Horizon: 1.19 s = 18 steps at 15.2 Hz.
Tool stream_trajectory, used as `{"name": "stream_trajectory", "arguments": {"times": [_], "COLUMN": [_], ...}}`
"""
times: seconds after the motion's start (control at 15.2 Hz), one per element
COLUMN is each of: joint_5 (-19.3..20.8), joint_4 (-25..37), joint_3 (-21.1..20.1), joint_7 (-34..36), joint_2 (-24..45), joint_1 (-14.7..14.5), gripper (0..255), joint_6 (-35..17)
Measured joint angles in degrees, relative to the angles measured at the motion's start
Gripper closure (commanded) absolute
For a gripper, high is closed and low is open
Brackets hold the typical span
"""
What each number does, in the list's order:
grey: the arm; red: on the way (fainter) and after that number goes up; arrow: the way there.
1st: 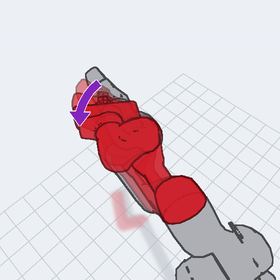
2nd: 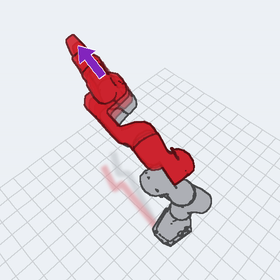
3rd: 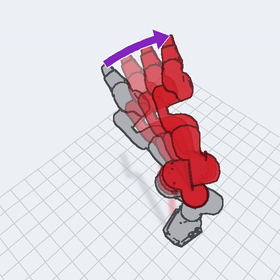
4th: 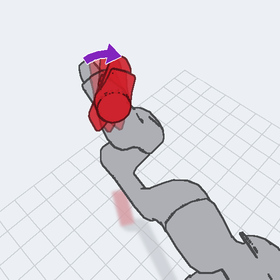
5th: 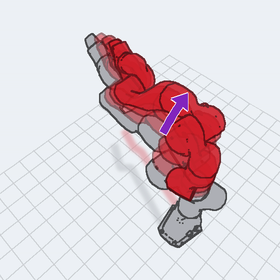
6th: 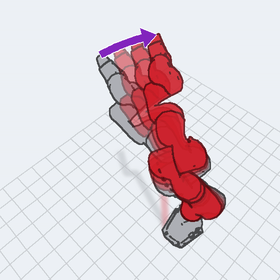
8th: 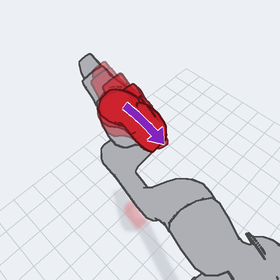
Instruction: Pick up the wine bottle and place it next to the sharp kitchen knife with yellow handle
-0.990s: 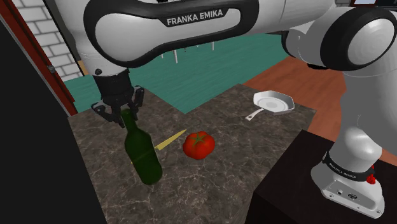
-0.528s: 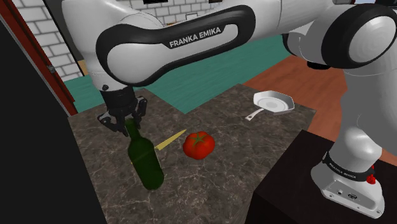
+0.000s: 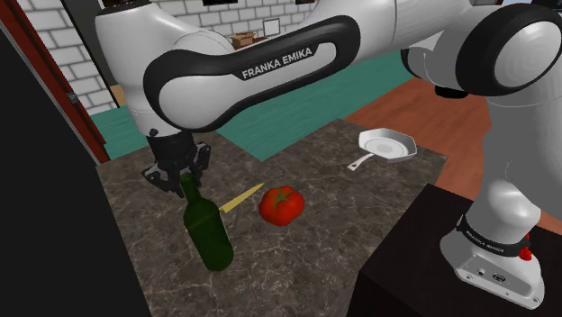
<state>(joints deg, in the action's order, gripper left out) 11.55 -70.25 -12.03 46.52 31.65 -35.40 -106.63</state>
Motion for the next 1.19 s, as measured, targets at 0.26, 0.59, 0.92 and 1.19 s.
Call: {"name": "stream_trajectory", "arguments": {"times": [0.26, 0.59, 0.92, 1.19], "joint_5": [0.00, -0.10, -0.20, -0.20], "joint_4": [-0.05, 2.03, 6.55, 6.64], "joint_3": [0.00, -0.05, -0.19, -0.20], "joint_7": [0.01, -0.29, -0.45, -0.45], "joint_2": [-0.05, -0.15, -0.36, -0.42], "joint_1": [0.00, -0.11, -0.74, -0.75], "gripper": [0, 0, 0, 0], "joint_6": [-0.04, 2.07, 6.79, 6.97]}}
